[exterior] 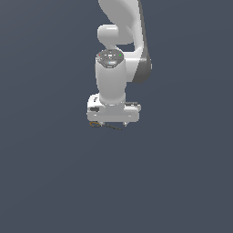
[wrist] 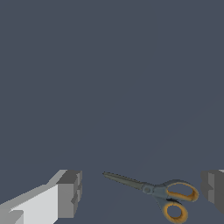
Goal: Pick up the object and move it to a goal position.
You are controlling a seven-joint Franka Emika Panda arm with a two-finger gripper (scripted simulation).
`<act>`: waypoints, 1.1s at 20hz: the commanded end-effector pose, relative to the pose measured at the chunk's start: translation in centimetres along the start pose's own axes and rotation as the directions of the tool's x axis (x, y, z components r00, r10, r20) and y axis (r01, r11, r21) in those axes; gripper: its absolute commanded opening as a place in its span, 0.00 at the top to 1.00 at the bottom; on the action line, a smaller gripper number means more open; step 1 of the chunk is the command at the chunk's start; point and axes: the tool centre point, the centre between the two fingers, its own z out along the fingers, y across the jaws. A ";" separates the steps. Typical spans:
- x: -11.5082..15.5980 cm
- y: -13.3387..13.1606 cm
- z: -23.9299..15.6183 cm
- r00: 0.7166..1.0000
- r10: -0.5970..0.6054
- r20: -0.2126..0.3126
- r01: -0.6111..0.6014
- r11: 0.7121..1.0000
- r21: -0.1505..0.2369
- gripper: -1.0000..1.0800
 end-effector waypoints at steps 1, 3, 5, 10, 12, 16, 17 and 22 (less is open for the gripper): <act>0.0 0.0 0.0 1.000 0.000 0.000 0.000 1.000 0.000 0.04; 0.0 0.0 -0.1 1.000 -0.002 -0.002 0.002 1.000 0.000 0.04; 0.2 0.1 -0.3 1.000 -0.006 -0.009 0.006 1.000 -0.002 0.04; 0.5 0.4 -1.2 0.999 -0.014 -0.029 0.014 1.000 -0.006 0.04; 0.6 0.4 -1.3 0.999 -0.012 -0.030 0.012 1.000 -0.006 0.04; 0.5 0.5 -1.1 0.999 -0.020 -0.028 0.020 1.000 -0.006 0.04; 0.4 0.5 -1.0 0.999 -0.025 -0.028 0.025 1.000 -0.007 0.04; 0.1 0.9 -0.4 0.997 -0.070 -0.025 0.070 0.998 -0.010 0.04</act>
